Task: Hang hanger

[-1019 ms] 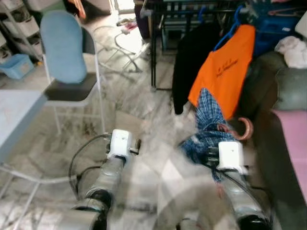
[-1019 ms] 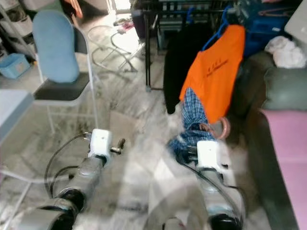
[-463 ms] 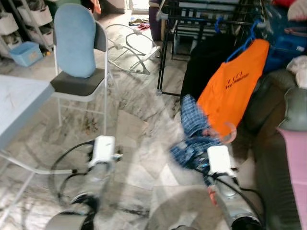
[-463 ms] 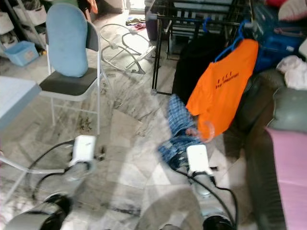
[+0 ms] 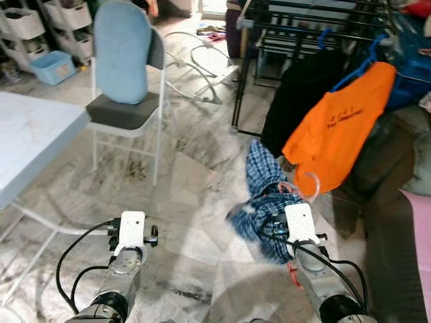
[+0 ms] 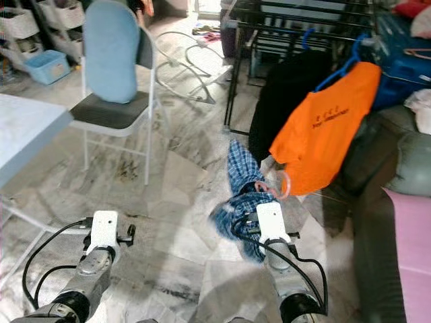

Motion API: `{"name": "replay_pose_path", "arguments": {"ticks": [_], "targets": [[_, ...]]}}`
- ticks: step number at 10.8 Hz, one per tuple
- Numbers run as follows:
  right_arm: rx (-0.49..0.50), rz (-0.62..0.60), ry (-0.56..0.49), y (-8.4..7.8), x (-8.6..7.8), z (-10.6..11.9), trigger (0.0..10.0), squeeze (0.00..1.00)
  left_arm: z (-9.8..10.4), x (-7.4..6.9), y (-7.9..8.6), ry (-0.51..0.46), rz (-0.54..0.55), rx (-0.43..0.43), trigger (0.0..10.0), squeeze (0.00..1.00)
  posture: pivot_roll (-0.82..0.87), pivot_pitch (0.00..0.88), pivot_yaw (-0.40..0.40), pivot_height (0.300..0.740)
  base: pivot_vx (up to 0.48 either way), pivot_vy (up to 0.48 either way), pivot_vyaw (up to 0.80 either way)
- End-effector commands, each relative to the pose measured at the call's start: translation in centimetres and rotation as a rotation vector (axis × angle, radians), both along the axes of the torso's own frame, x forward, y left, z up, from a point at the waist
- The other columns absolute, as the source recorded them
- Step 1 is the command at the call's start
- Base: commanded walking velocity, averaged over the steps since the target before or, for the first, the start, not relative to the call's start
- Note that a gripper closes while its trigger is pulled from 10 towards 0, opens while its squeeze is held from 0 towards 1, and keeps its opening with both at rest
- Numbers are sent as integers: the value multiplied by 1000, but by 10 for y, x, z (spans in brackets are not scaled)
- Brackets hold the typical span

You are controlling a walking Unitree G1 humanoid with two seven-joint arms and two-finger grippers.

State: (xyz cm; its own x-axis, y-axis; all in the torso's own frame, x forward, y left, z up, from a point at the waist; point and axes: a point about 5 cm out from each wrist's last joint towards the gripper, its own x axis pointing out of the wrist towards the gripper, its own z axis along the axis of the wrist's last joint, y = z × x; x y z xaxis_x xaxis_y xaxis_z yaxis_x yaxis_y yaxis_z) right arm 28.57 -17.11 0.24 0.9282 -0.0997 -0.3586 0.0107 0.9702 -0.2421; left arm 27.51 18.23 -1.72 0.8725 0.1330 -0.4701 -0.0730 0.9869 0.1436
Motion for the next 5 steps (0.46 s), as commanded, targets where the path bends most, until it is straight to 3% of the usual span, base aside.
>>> {"name": "replay_pose_path", "arguments": {"ticks": [1, 5], "targets": [[15, -14, 2, -2, 0, -1, 10000, 0, -1, 0, -4, 2, -24, 3, 10000, 0, -52, 56, -17, 740, 244, 0, 0], [35, 5, 16, 5, -5, -7, 10000, 0, -1, 3, -16, 20, -63, -23, 10000, 0, -98, 55, 11, 740, 329, 0, 0]]}}
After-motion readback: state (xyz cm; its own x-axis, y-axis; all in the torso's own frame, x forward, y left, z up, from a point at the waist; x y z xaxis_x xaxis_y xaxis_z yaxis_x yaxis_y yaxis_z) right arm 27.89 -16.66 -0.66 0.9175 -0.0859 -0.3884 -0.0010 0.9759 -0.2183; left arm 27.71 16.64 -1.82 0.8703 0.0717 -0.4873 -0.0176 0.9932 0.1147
